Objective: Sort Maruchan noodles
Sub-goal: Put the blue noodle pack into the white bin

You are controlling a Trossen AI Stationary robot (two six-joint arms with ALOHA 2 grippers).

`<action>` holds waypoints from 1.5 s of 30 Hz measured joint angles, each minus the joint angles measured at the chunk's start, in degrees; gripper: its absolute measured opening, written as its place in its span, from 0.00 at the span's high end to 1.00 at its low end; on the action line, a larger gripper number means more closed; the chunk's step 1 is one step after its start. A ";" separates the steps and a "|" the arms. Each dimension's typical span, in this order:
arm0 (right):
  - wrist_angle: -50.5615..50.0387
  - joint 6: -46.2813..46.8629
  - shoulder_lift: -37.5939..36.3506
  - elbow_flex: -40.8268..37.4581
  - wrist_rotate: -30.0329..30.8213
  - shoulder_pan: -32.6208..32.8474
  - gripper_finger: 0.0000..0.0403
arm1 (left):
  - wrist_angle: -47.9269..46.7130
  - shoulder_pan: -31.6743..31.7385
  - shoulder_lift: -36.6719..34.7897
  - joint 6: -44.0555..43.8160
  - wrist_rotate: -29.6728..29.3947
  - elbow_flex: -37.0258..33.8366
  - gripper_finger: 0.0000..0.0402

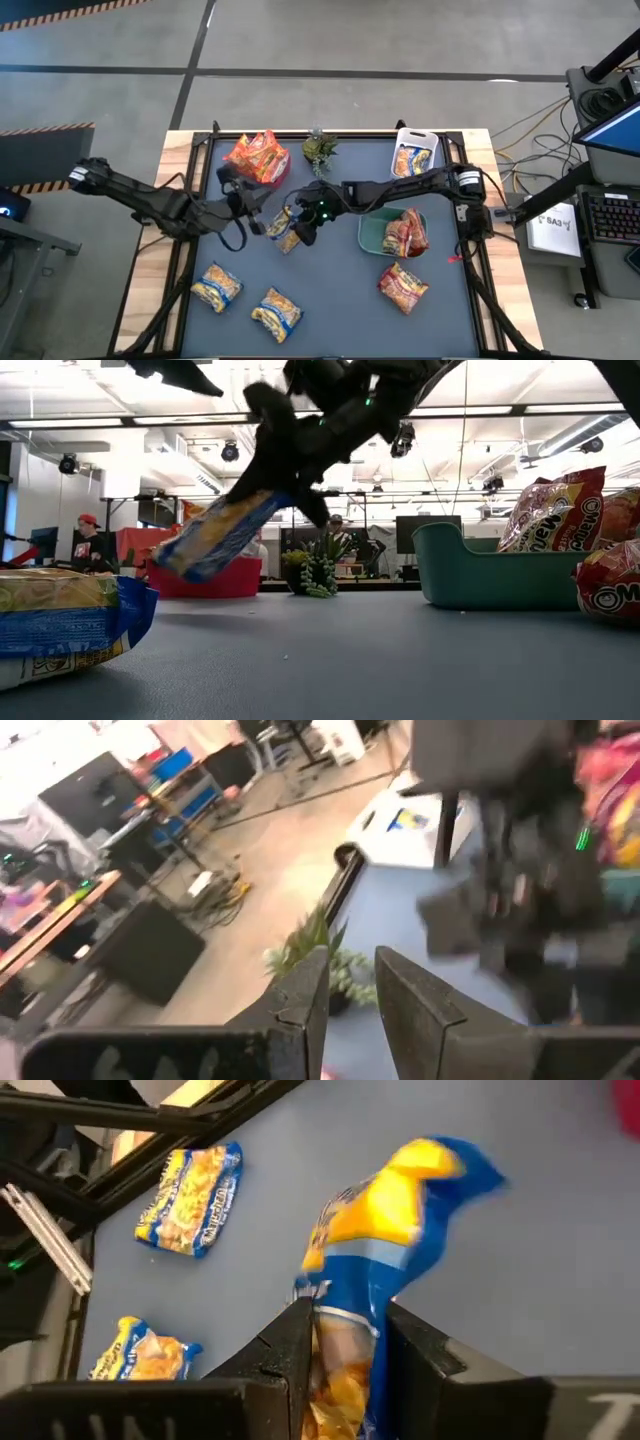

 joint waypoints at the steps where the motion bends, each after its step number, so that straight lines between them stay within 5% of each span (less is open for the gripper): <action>1: -1.40 -0.71 -1.15 0.00 0.35 -0.19 0.77 | -0.77 0.00 -0.06 -0.53 -0.62 -0.26 0.83; 9: -15.03 -4.72 -11.59 0.02 7.98 -2.46 0.79 | -1.09 0.00 0.10 -3.43 -0.83 -4.41 0.83; 15: -18.50 -5.97 -14.29 -0.62 9.87 -2.62 0.94 | -0.42 0.00 0.12 -3.97 -0.73 -5.57 0.83; 20: -19.12 -8.21 -12.58 -0.76 12.23 -2.68 0.96 | 2.52 0.04 0.12 -4.99 8.59 -8.04 0.83; 27: -18.95 -10.62 -10.90 -0.94 10.05 -2.45 0.82 | 5.12 0.04 0.18 -11.97 10.52 -12.04 0.83; 36: -19.20 -6.20 -10.62 -1.04 6.88 -0.26 0.60 | 10.15 0.02 2.98 -20.61 29.65 -16.53 0.83; 45: -19.11 4.69 -7.06 -2.42 5.76 1.36 0.47 | 23.76 -0.31 13.26 -24.87 32.35 -21.20 0.83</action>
